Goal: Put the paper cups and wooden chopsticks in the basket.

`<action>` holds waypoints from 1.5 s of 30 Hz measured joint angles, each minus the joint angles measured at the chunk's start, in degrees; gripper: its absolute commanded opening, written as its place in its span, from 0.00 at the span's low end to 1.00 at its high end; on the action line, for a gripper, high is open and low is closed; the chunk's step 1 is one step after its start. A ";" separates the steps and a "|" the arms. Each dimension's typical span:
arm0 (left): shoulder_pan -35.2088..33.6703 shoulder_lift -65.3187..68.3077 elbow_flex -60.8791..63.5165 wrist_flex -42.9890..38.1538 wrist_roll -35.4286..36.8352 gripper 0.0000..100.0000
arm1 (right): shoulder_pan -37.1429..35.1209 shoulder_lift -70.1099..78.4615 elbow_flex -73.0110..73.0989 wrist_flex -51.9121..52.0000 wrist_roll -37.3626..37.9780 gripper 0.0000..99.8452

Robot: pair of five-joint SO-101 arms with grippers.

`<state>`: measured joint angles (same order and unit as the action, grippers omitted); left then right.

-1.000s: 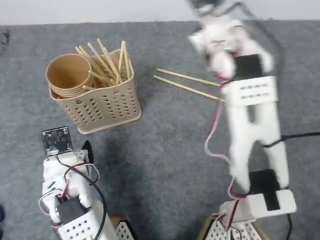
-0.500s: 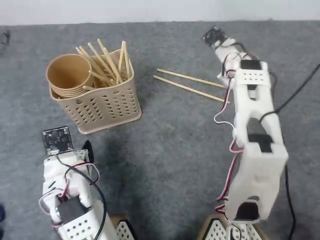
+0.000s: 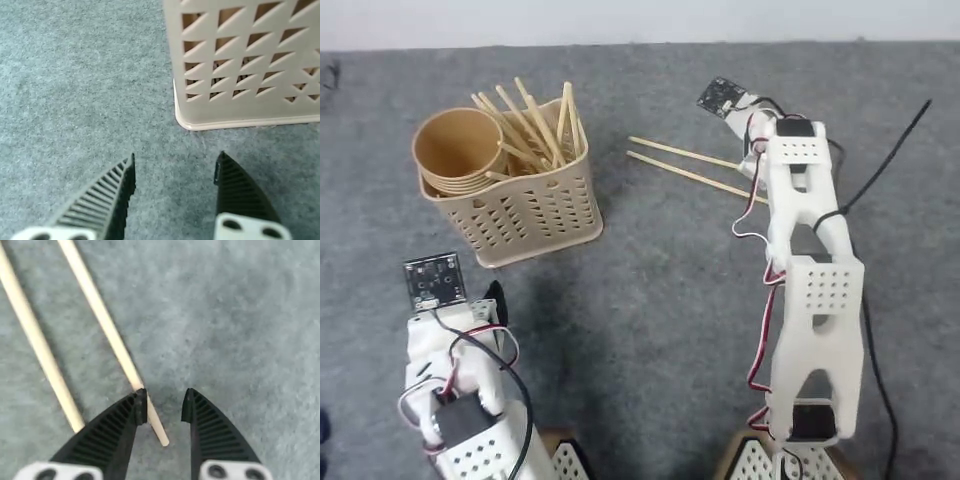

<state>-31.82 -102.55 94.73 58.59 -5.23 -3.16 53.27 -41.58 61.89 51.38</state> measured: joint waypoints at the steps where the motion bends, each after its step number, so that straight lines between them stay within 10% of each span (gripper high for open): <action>1: 0.00 0.00 0.00 0.00 0.00 0.24 | -0.09 0.26 -1.14 1.32 0.18 0.13; 11: 0.09 0.00 0.00 0.00 0.00 0.24 | -2.20 0.79 -14.68 16.44 0.18 0.13; 35: 0.09 0.00 0.00 0.00 0.00 0.24 | -3.69 15.91 -23.82 12.66 8.97 0.03; 45: 0.09 0.00 0.00 0.00 0.00 0.24 | -2.99 18.29 -44.75 36.13 12.92 0.01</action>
<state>-31.74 -102.55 94.73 58.59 -5.23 -6.15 71.56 -86.33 98.02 64.31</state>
